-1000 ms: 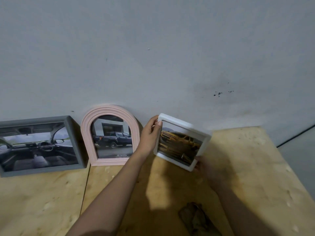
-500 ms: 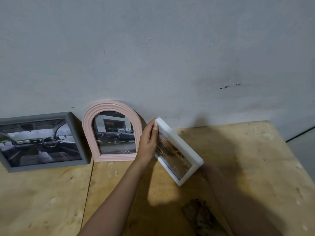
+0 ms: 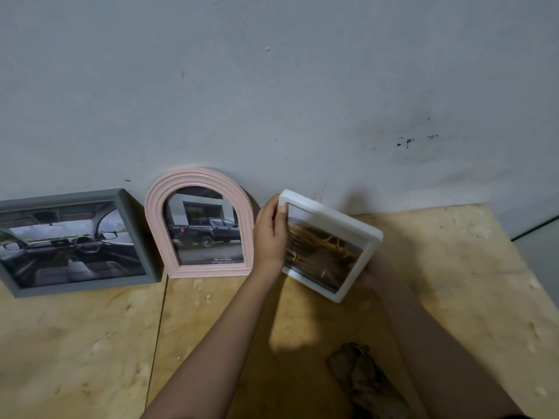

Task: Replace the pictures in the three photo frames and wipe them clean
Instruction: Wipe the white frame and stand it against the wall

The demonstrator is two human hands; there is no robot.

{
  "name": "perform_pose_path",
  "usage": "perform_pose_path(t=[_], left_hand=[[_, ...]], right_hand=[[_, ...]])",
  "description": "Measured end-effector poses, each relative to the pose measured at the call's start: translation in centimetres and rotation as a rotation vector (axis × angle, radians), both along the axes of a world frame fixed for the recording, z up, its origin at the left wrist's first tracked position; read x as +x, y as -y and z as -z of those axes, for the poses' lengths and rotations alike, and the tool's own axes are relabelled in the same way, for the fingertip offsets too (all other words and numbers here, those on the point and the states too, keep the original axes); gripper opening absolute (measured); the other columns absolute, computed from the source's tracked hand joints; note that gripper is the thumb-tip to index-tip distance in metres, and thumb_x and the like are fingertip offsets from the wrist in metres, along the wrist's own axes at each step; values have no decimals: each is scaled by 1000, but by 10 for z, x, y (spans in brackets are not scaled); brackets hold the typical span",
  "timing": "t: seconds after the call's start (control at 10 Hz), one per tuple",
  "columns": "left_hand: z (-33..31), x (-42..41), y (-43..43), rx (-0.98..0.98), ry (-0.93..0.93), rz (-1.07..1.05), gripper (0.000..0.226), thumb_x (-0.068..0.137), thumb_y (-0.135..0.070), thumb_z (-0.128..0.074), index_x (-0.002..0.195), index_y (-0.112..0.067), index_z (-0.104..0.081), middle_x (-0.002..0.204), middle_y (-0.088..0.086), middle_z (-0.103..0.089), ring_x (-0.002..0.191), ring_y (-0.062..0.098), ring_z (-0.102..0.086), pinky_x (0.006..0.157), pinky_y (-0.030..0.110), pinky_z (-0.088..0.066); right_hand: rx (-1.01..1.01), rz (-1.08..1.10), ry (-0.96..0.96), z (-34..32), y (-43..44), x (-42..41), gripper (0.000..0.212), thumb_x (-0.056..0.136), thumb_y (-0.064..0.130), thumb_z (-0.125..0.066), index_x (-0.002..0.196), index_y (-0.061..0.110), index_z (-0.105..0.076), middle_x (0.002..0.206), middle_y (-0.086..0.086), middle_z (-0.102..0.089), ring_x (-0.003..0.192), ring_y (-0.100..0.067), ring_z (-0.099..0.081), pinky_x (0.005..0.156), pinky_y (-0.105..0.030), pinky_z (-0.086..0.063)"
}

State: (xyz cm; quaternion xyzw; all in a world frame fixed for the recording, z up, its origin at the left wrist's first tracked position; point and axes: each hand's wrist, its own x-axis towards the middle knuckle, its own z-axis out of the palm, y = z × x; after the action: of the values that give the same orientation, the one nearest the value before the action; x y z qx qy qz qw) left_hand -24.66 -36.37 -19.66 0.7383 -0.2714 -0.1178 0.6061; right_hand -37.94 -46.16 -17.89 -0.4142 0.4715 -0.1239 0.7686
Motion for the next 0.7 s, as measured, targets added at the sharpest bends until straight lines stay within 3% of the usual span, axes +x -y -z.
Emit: perform_pose_path(t=[0.1,0.2,0.4,0.5,0.6,0.7], left_hand=[[3,2,6,13,-12,-17,30,100,-21,-41,126,-15,-53,120,2,-58,112,13,-52,98,29,-44],[8,5,11,39,3,-30,33,100,-25,-41,129,-12,-53,120,7,-59,112,16,-54,98,38,-46],[6,8,10,56,17,2,33,101,-27,-39,129,-15,-51,120,4,-59,112,14,-53,97,33,-47],[9,11,2,78,9,89,33,101,-28,-37,130,-17,-49,118,1,-59,111,13,-54,93,26,-46],[24,10,-12,179,-30,166,36,101,-28,-36,133,-15,-46,119,3,-59,110,15,-55,91,30,-48],[41,8,-26,265,-54,202,36,101,-26,-36,134,-15,-45,120,3,-59,111,15,-55,93,35,-50]], right_hand=[[27,44,5,18,12,3,37,100,4,-20,73,16,-43,43,5,-59,40,-4,-57,40,-15,-46],[59,36,-17,26,15,2,34,99,3,-24,75,12,-47,55,0,-63,58,-13,-58,42,-16,-49],[24,136,-67,51,16,0,24,92,30,-50,80,12,-60,81,-12,-58,74,-27,-56,80,-43,-48],[-73,190,-104,55,5,-4,24,95,28,-46,82,13,-59,83,-10,-61,79,-27,-58,81,-45,-49],[-130,215,-113,67,-11,-17,27,96,35,-44,89,18,-63,99,-11,-66,95,-28,-62,85,-44,-50],[-260,199,-114,79,-30,-39,35,96,47,-40,103,26,-66,108,-1,-68,105,-23,-62,88,-42,-49]])
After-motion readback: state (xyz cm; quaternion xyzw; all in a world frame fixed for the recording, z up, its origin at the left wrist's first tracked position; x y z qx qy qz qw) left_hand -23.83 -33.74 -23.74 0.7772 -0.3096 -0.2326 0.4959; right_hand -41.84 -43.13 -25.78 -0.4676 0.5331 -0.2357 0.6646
